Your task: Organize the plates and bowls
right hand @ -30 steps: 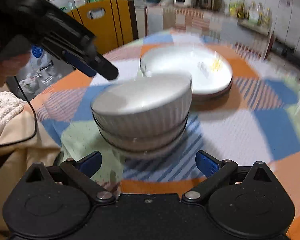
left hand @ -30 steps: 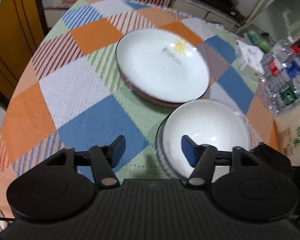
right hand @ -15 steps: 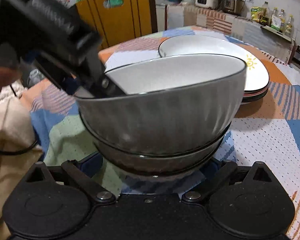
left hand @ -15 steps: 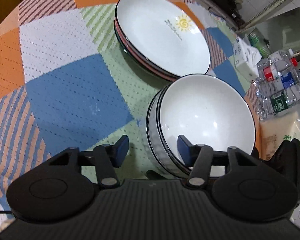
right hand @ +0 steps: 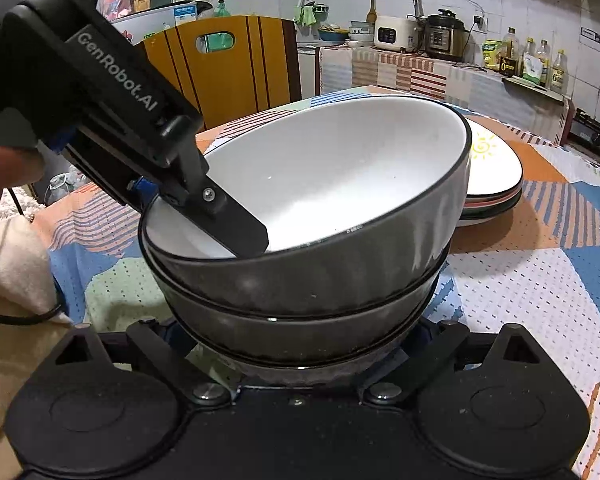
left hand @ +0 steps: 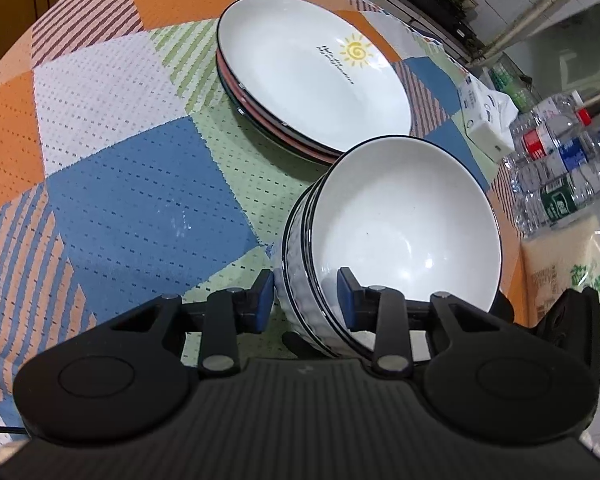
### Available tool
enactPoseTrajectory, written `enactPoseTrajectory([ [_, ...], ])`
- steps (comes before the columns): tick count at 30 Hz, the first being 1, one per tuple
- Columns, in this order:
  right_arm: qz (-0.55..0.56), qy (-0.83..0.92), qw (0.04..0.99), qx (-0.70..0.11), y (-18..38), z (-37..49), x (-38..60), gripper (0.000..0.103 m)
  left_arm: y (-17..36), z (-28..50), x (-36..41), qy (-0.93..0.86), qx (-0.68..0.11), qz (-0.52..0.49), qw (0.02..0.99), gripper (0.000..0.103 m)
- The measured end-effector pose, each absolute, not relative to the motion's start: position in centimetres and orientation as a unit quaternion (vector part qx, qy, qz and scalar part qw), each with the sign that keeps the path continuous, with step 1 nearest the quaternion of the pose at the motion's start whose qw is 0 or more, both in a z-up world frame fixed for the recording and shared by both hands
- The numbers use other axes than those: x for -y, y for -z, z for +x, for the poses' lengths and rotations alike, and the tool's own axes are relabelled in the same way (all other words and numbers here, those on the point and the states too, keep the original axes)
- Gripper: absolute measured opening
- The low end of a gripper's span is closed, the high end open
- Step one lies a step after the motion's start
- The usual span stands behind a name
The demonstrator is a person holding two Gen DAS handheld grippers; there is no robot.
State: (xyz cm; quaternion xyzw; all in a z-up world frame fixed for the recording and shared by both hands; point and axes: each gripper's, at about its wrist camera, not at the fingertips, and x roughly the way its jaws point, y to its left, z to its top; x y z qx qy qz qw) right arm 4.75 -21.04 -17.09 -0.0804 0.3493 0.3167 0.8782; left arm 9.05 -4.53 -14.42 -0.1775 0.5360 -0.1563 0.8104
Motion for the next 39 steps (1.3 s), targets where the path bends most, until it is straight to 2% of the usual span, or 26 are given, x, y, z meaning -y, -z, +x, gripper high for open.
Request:
enactPoseTrajectory([
  [12, -0.069, -0.304, 0.902, -0.298, 13.5, 5.6, 21.0, 0.098, 8.1, 9.8, 4.8, 0.174, -0.502, -0.130, 0.837, 0.033],
  [23, -0.057, -0.299, 0.911, -0.277, 10.7, 8.8, 20.0, 0.098, 3.4, 13.8, 4.7, 0.175, -0.497, -0.082, 0.846, 0.035],
  [31, -0.069, -0.280, 0.917, -0.274, 10.1, 11.9, 19.3, 0.098, 3.0, 18.4, 4.2, 0.185, -0.514, -0.078, 0.834, 0.036],
  [39, -0.061, -0.271, 0.914, -0.297, 11.5, 15.2, 19.2, 0.098, 5.4, 23.1, 4.4, 0.177, -0.529, -0.087, 0.825, 0.037],
])
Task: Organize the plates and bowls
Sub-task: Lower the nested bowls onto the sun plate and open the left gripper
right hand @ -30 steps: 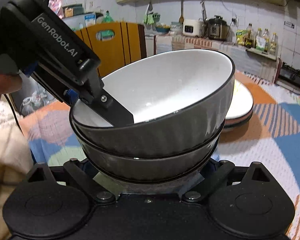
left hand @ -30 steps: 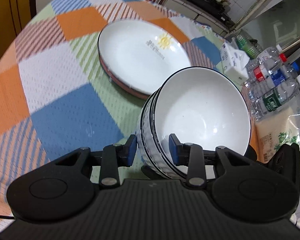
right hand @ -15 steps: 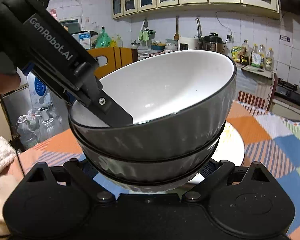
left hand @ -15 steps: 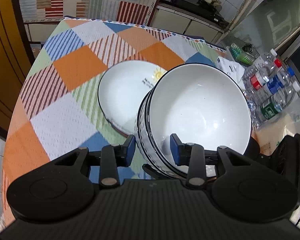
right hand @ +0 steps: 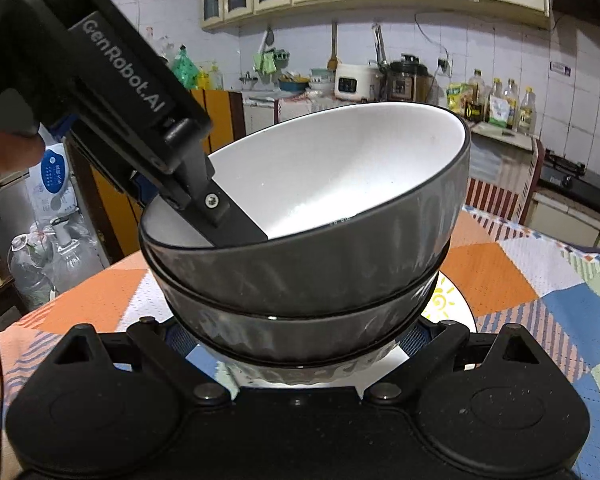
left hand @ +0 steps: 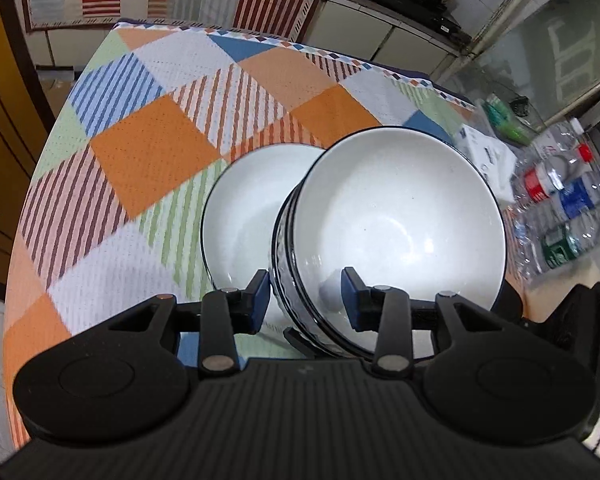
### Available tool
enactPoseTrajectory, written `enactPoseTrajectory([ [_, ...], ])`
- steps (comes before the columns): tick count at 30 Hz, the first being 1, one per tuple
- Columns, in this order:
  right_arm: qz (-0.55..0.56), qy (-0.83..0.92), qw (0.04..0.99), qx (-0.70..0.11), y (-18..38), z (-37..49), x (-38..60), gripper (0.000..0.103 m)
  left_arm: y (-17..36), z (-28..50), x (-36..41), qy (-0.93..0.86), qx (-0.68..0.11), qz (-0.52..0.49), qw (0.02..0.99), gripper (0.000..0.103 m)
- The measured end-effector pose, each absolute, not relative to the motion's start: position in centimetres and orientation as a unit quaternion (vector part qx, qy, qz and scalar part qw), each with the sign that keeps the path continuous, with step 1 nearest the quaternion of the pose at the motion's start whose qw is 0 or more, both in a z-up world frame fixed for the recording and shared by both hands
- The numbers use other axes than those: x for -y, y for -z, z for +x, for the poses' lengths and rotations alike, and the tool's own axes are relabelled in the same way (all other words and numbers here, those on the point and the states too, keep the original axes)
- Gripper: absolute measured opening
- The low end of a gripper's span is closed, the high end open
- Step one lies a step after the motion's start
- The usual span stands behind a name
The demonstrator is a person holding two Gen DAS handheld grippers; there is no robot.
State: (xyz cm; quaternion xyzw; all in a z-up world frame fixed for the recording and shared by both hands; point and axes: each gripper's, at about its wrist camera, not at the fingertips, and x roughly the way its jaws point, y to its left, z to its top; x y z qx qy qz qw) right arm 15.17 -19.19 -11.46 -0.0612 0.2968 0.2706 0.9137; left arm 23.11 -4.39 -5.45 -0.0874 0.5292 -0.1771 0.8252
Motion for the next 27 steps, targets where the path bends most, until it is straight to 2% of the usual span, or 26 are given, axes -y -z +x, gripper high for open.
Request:
enactPoseTrajectory([
  [11, -0.068, -0.274, 0.902, -0.326, 13.4, 19.0, 19.3, 0.098, 8.6, 26.2, 4.6, 0.153, -0.528, -0.109, 0.828, 0.037],
  [27, -0.064, -0.265, 0.892, -0.360, 15.0, 19.8, 19.0, 0.098, 10.8, 26.0, 5.0, 0.139, -0.522, -0.107, 0.835, 0.037],
])
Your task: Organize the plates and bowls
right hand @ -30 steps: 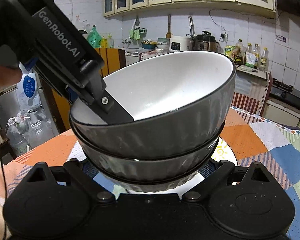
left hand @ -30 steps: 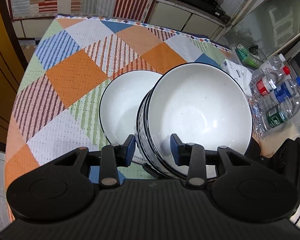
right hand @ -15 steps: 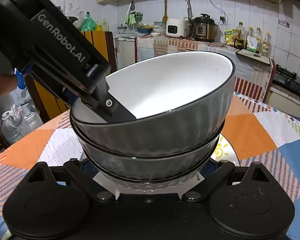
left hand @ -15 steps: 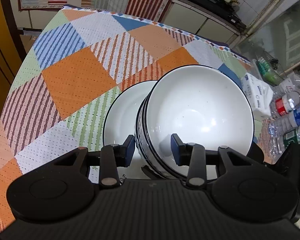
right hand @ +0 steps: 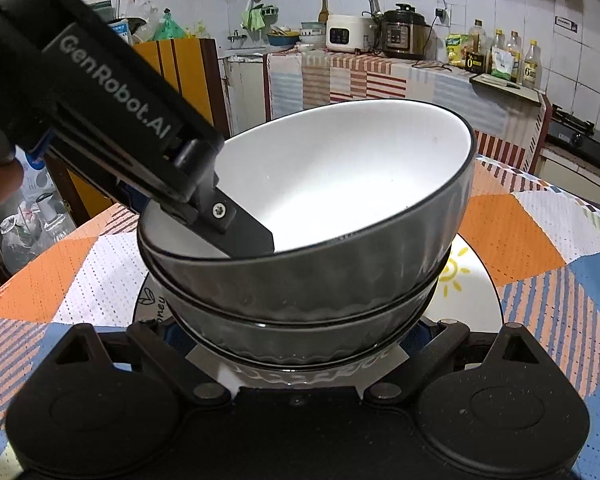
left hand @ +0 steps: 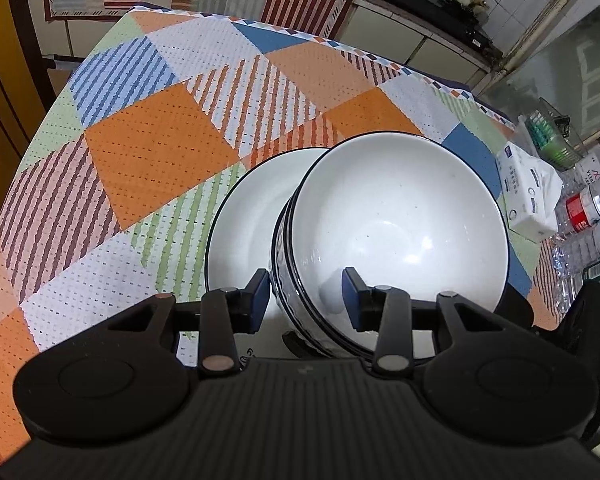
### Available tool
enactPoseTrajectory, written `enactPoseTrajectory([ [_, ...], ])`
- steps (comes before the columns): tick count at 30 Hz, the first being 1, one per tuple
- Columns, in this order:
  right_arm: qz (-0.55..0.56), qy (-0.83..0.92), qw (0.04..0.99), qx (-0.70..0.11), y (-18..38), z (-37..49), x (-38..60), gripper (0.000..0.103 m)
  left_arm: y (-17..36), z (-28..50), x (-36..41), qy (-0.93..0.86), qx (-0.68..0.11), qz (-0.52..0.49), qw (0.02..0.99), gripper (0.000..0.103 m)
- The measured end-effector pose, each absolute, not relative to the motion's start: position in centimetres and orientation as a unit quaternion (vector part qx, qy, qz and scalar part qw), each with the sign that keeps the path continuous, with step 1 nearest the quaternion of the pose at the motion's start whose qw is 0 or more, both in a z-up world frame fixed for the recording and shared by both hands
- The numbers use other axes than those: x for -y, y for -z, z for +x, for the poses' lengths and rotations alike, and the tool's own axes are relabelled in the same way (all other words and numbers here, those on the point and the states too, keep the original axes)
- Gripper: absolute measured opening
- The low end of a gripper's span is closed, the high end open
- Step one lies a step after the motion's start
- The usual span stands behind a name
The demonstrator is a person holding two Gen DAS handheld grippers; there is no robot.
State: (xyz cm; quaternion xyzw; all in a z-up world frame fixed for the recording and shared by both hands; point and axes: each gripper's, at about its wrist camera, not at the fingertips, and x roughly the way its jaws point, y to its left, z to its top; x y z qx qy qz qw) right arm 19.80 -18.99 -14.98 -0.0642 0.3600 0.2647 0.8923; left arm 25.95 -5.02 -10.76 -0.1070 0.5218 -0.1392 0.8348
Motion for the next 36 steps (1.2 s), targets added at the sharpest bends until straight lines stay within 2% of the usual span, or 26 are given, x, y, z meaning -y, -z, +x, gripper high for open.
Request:
enactPoseTrajectory([
  [4, -0.062, -0.260, 0.893, -0.362, 14.9, 20.0, 19.0, 0.098, 10.7, 25.6, 5.1, 0.143, -0.512, -0.102, 0.841, 0.038],
  [7, -0.073, -0.248, 0.889, -0.378, 15.1, 20.0, 19.0, 0.100, 10.6, 25.1, 5.2, 0.138, -0.503, -0.087, 0.849, 0.043],
  [10, -0.068, -0.225, 0.889, -0.393, 15.1, 19.5, 19.6, 0.102, 9.9, 24.2, 5.4, 0.108, -0.481, -0.063, 0.868, 0.055],
  [13, -0.059, -0.211, 0.889, -0.402, 14.5, 18.4, 20.4, 0.102, 9.0, 23.0, 5.3, 0.108, -0.464, -0.058, 0.878, 0.056],
  [19, -0.063, -0.188, 0.893, -0.404, 12.1, 15.8, 21.4, 0.102, 6.5, 19.6, 5.7, 0.109, -0.429, -0.011, 0.897, 0.067],
  [21, -0.064, -0.170, 0.894, -0.410, 11.5, 15.3, 21.6, 0.102, 5.5, 18.4, 6.0, 0.104, -0.425, 0.004, 0.899, 0.074],
  [25, -0.058, -0.146, 0.900, -0.407, 10.0, 14.2, 22.2, 0.102, 3.7, 16.1, 6.1, 0.119, -0.421, 0.015, 0.899, 0.076],
  [27, -0.054, -0.140, 0.904, -0.401, 9.1, 13.6, 22.5, 0.102, 2.8, 15.0, 5.8, 0.123, -0.417, 0.008, 0.901, 0.085],
  [33, -0.030, -0.092, 0.916, -0.389, 5.6, 11.8, 23.5, 0.102, 0.1, 12.1, 4.6, 0.124, -0.403, -0.012, 0.907, 0.094],
  [36, -0.010, -0.069, 0.917, -0.393, 3.8, 10.8, 23.9, 0.102, -1.1, 10.8, 4.2, 0.123, -0.396, -0.009, 0.910, 0.094],
])
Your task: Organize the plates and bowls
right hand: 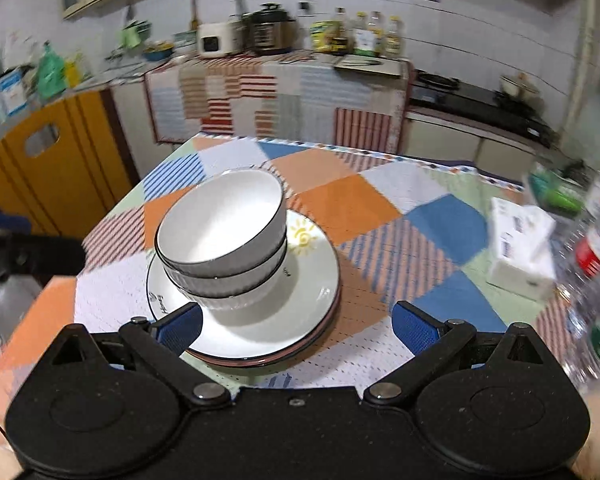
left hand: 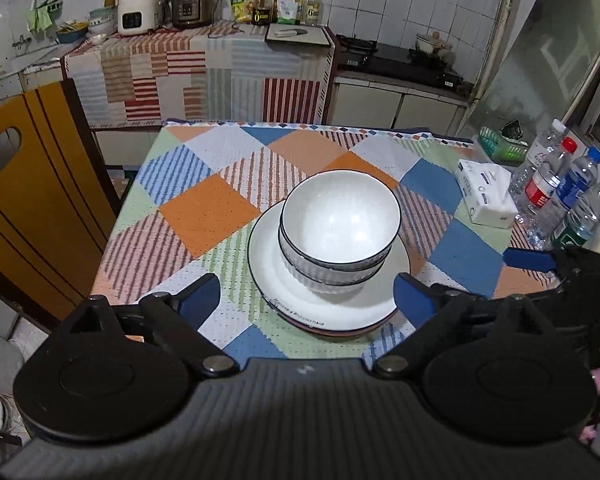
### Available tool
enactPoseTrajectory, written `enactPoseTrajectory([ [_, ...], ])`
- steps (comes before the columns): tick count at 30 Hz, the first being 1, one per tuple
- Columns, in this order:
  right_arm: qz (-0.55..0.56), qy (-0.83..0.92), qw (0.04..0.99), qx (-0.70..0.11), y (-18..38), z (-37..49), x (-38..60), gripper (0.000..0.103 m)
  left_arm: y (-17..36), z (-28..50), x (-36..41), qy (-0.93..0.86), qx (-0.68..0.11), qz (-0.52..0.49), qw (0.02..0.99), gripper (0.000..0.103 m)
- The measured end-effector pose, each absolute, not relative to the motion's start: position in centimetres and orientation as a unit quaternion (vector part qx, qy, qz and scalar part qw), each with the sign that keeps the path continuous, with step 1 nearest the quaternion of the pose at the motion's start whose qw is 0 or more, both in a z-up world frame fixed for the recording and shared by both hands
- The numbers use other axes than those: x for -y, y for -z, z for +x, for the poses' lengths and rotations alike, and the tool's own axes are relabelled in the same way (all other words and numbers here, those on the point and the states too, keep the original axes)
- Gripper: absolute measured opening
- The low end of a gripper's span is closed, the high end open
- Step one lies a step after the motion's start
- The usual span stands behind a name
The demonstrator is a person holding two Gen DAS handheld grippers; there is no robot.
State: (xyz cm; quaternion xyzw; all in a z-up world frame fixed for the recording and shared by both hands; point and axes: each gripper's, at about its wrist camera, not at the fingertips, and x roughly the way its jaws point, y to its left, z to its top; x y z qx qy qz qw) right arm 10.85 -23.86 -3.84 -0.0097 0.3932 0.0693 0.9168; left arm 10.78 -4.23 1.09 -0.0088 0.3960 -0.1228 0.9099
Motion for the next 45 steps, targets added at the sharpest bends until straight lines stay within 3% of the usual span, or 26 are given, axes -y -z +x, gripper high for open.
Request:
enactPoseTrajectory([
  [17, -0.038, -0.029, 0.915, -0.400, -1.2, 3.7, 21.7, 0.102, -2.9, 4.2, 3.1, 0.094, -0.387, 0.027, 0.917, 0.095],
  [45, -0.073, -0.007, 0.912, -0.404, 0.5, 1.0, 19.6, 0.102, -0.1, 2.4, 1.7, 0.064, -0.388, 0.029, 0.919, 0.095],
])
